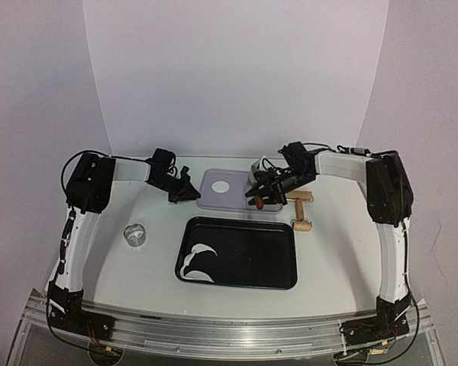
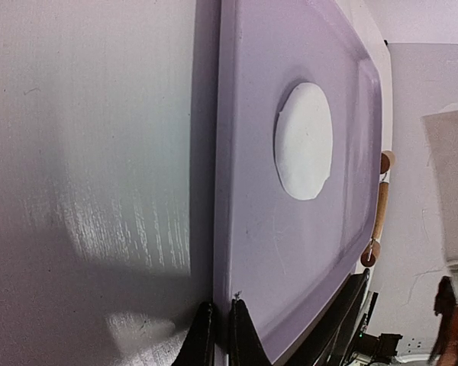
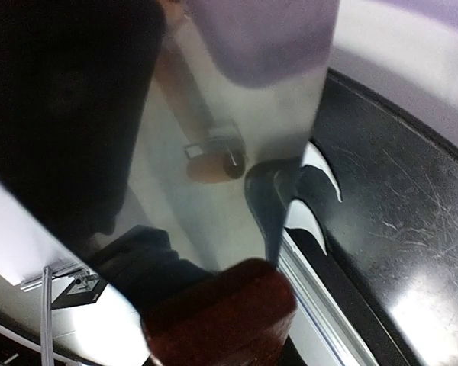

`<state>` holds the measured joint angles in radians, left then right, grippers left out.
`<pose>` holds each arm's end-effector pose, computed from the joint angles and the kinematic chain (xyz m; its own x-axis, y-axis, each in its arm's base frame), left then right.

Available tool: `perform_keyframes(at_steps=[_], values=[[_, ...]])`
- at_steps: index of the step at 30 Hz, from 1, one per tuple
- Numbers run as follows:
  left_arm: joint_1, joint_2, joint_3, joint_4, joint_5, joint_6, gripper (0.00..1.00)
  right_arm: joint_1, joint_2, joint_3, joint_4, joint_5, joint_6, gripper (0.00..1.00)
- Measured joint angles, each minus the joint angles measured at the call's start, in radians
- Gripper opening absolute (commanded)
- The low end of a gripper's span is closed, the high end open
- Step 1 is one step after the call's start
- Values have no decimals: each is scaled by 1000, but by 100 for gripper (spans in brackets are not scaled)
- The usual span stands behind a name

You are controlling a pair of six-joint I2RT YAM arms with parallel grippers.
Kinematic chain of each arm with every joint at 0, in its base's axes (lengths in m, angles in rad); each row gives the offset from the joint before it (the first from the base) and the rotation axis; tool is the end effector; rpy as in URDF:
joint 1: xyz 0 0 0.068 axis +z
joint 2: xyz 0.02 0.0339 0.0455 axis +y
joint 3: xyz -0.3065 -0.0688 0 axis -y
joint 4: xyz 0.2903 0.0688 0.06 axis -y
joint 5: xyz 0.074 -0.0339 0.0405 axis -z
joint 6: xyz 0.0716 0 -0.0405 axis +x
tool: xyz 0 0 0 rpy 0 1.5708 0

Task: Roll out the dumpling wrappers from the dough

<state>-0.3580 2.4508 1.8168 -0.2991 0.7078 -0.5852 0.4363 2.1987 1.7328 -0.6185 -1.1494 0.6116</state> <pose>0.5476 -0.2546 0.0820 -0.9746 -0.0835 -0.2077 0.1085 0.6357 -0.7643 0.4570 0.2852 0.1934 -0.9772 -0.1965 0.0805 0.0020 0.3704 0.9289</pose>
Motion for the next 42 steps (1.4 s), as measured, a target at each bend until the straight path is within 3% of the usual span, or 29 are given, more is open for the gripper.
perform_keyframes(at_steps=[5,9,13,16,24,33,37,39,42], values=[[0,0,0,1,0,-1,4,-6,-73,9,37,1,16,0],[0,0,0,1,0,-1,4,-5,-108,-174,147,-8,39,0],[0,0,0,2,0,-6,4,6,4,-310,244,15,40,0],[0,0,0,2,0,-8,4,11,20,-274,258,41,53,0],[-1,0,0,3,0,-12,4,15,-31,24,219,36,170,0],[-1,0,0,3,1,-15,4,26,-119,-1,161,76,175,0],[-1,0,0,3,1,-16,4,23,-102,129,-228,301,-5,0],[-1,0,0,3,2,-17,4,18,-75,279,-425,525,-115,0],[-1,0,-1,4,2,-18,4,4,-72,408,-549,868,-255,0]])
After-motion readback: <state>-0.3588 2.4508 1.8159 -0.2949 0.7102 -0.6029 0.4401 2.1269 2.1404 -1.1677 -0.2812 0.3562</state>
